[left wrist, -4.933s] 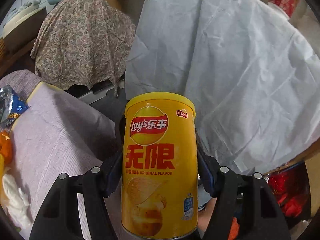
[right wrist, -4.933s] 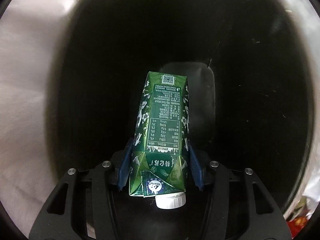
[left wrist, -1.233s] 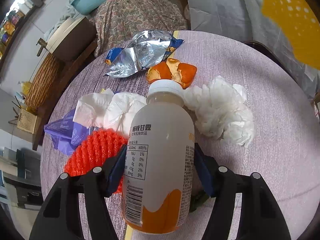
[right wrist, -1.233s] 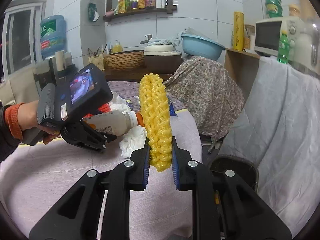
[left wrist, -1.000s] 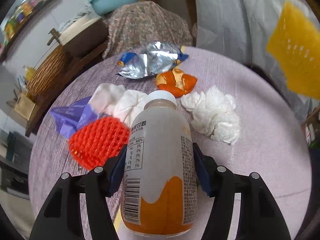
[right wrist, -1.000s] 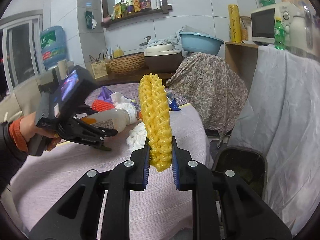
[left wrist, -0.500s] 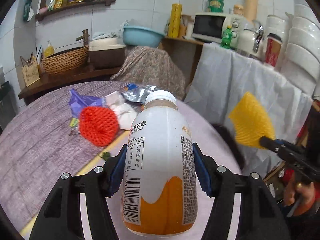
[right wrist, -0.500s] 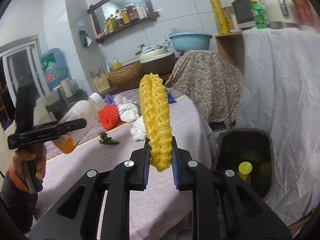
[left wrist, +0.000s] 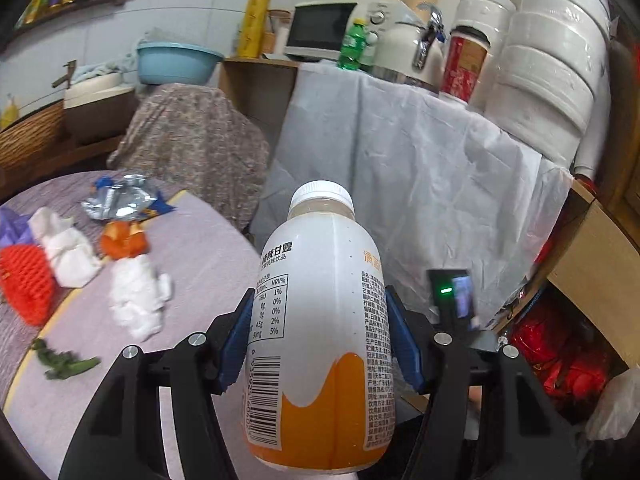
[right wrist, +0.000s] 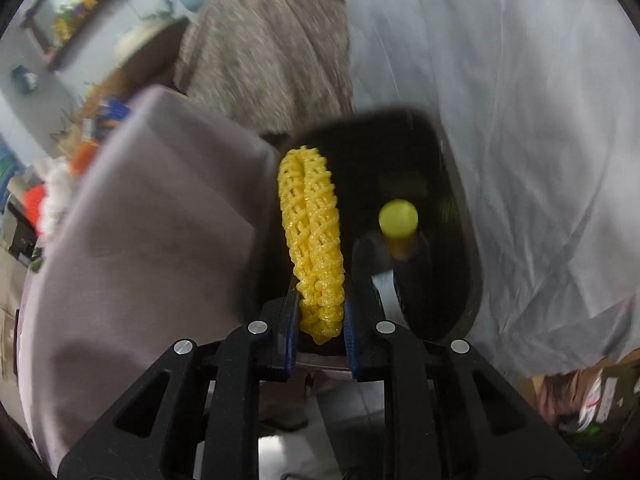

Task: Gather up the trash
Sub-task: 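Carry the foam net and bottle over the bin and release both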

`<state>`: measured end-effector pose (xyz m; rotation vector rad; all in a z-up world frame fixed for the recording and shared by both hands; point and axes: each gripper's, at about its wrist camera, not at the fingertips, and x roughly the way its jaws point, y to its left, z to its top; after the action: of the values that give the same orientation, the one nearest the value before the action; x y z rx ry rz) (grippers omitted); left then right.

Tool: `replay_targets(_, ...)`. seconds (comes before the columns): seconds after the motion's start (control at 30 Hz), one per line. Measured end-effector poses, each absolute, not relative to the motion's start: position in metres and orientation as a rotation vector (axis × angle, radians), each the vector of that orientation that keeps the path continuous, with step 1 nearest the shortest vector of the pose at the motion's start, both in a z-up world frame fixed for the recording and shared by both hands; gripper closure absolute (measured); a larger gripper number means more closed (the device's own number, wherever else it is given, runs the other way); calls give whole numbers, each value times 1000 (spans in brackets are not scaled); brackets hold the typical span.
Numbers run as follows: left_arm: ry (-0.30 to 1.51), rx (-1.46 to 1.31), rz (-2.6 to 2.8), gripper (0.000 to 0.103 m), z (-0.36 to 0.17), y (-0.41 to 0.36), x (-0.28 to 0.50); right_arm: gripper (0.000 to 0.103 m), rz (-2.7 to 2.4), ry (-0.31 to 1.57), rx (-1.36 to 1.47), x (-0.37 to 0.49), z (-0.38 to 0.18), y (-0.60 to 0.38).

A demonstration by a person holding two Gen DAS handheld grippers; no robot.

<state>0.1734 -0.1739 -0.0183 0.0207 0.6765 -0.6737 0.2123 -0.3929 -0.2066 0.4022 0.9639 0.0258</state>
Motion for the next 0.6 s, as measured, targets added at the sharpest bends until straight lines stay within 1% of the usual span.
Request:
replay_targets(0.1,694,44,-684,42,-25,-195,181,83,1,1045,443,237,-244,-403)
replay_targets(0.2,723,48,-686,42,-34,-212,189,82,-16,1082,419,254,-265,-406)
replay_targets(0.27,733,60,-685,42,-40,-221,192,75,-3,1087,416,261,-271,-406)
replay_targets(0.3,740,64,-684,42,-42,-228,195,68,-5,1088,406,263,-274,-405)
replay_targets(0.33,755,68,-687,42,-47,-236,199,55,-17,1088,390,263,-274,-404)
replay_targets(0.4,781,77,-691,42,-54,-248,204,49,-33,1054,368,258,-270,-405)
replay_targets(0.57,869,96,-679,42,-77,-283,226,47,-87,936,330,222,-244,-415)
replay_targets(0.6,884,97,-675,42,-80,-290,231,41,-114,909,316,209,-237,-420)
